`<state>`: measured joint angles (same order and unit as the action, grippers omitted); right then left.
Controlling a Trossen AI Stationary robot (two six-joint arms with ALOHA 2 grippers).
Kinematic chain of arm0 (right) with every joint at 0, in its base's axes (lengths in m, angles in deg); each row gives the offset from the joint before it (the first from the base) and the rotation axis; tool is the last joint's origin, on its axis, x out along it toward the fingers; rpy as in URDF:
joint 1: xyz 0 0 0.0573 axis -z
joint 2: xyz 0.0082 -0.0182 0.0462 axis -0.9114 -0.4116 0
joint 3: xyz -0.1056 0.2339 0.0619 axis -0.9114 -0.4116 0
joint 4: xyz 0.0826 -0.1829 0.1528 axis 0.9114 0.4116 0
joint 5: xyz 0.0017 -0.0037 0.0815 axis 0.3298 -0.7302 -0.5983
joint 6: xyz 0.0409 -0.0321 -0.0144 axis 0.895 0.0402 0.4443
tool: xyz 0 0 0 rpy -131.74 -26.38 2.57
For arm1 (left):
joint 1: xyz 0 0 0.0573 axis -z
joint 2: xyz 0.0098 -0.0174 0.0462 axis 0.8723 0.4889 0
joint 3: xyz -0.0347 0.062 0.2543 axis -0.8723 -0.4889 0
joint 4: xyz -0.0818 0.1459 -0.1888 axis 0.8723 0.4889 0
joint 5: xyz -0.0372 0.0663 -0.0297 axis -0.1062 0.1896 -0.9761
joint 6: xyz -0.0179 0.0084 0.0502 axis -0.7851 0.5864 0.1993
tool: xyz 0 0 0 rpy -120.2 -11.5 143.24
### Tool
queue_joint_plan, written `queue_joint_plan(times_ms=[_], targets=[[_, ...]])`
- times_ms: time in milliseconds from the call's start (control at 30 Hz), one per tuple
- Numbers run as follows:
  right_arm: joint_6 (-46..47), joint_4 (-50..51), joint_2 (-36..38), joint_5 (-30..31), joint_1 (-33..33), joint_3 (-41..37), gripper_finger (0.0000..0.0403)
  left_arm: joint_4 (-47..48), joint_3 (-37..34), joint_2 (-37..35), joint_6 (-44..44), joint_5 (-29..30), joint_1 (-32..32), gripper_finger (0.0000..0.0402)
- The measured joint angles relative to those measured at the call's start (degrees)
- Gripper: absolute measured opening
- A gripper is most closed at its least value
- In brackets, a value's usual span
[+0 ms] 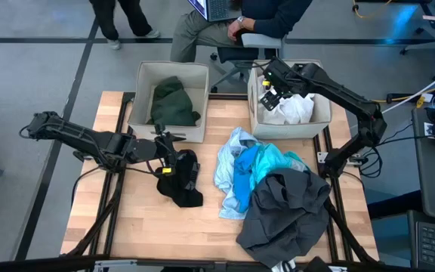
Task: Sort clothes
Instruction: Put the light blue shorts into the left laundry organizer
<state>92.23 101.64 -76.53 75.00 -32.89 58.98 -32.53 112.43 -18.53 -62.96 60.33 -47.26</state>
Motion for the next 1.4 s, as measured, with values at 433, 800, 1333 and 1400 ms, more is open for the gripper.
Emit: queue_joint_plan(times_ms=[433,800,1333,1400], targets=[[0.1,0.2,3.5,-3.8,-22.2,2.2,0.0292,0.1,0.0,0.0,0.0,0.0,0.0,0.018],[8.2,0.5,3.1,0.3,-40.2,0.3,0.0292,0.1,0.0,0.0,-0.4,0.0,0.0,0.018],[18.9,-5.1,3.1,0.6,-45.9,-20.4,0.0292,0.1,0.0,0.0,-0.6,0.0,0.0,0.018],[20.5,-6.6,3.1,0.1,-45.9,-22.2,0.0292,0.1,0.0,0.0,-0.7,0.0,0.0,0.018]])
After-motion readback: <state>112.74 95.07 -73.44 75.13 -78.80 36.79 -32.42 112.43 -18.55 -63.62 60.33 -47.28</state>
